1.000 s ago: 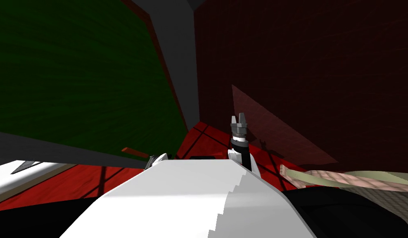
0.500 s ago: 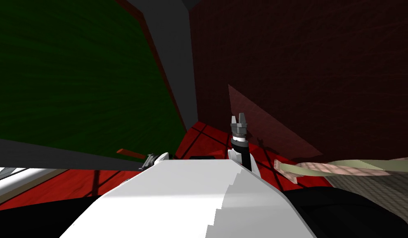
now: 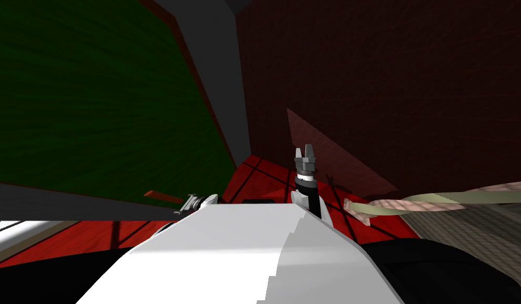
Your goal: Push the door open
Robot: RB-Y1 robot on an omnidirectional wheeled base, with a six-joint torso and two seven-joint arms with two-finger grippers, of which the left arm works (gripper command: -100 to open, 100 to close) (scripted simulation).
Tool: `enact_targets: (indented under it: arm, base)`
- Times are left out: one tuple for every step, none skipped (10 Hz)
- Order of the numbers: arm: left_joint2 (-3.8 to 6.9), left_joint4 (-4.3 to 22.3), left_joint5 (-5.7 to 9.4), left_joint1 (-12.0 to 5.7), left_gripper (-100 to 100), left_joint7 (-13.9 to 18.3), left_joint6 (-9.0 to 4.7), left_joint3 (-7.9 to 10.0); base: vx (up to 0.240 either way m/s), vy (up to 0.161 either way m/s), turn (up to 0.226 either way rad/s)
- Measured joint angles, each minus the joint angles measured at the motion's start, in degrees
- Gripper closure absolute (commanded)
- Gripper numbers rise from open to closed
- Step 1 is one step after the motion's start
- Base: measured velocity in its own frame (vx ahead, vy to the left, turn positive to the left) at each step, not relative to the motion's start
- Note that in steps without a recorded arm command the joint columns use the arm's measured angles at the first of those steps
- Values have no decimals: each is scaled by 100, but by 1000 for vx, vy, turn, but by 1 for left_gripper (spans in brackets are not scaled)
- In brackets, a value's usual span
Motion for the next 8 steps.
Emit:
enact_targets:
  arm:
    - [3,-24,-123,20,-100,-33,142,-58]
    - [17,14,-227,-20,-100,-77,256,-106]
    - [31,69,-320,-61,-100,-103,348,-151]
    - [31,75,-331,-65,-100,-107,367,-156]
    - [49,63,-324,-51,-100,-106,350,-153]
    - [70,28,-318,-26,-100,-116,335,-148]
    - [84,67,-317,-43,-100,-99,317,-148]
    - [111,62,-310,-36,-100,-94,294,-143]
  base:
    - [-40,-39,-73]
    - [-42,-35,-65]
    - [-18,-14,-11]
    - [7,98,17]
    - [28,183,-4]
    - [36,198,-4]
    - [29,213,5]
    - [28,214,4]
